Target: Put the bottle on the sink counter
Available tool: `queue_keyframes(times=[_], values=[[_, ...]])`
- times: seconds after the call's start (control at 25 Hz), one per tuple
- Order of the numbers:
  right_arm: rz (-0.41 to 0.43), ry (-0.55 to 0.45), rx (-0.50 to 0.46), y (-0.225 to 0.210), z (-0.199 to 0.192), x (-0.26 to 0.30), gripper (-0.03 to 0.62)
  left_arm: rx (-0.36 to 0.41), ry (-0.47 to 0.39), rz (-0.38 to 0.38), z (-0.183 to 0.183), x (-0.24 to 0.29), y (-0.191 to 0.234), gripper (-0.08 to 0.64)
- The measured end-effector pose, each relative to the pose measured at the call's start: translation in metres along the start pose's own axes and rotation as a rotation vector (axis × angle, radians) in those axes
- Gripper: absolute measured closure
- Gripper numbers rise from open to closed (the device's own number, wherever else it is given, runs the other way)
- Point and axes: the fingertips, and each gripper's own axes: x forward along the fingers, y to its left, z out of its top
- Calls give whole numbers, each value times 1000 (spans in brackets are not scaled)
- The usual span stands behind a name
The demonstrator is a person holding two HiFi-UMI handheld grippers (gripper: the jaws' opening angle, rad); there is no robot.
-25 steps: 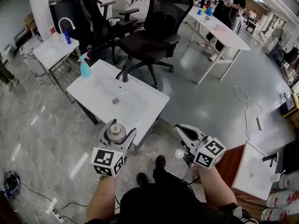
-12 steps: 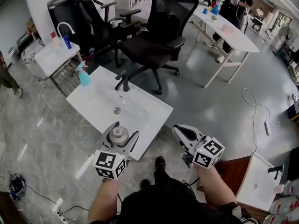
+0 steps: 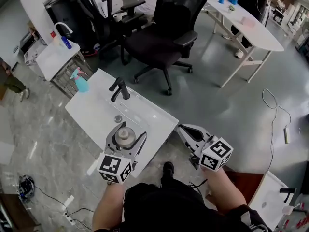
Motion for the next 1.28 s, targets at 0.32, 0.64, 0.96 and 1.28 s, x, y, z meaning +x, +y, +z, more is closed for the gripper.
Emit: queue_keyframes(times=[0.32, 0.64, 0.96, 1.28], values=[[-2, 31, 32, -33, -9, 19, 578, -23, 41, -52, -22, 45, -5, 224], [-35, 62, 62, -46, -22, 39, 578, -12, 84, -113, -48, 82, 3, 224], [-76, 99, 86, -67, -36, 48, 578, -22, 117, -158, -76, 123, 9, 224], [-123, 128, 106, -89, -58, 41, 578, -29, 162, -213, -110, 158, -1, 224]])
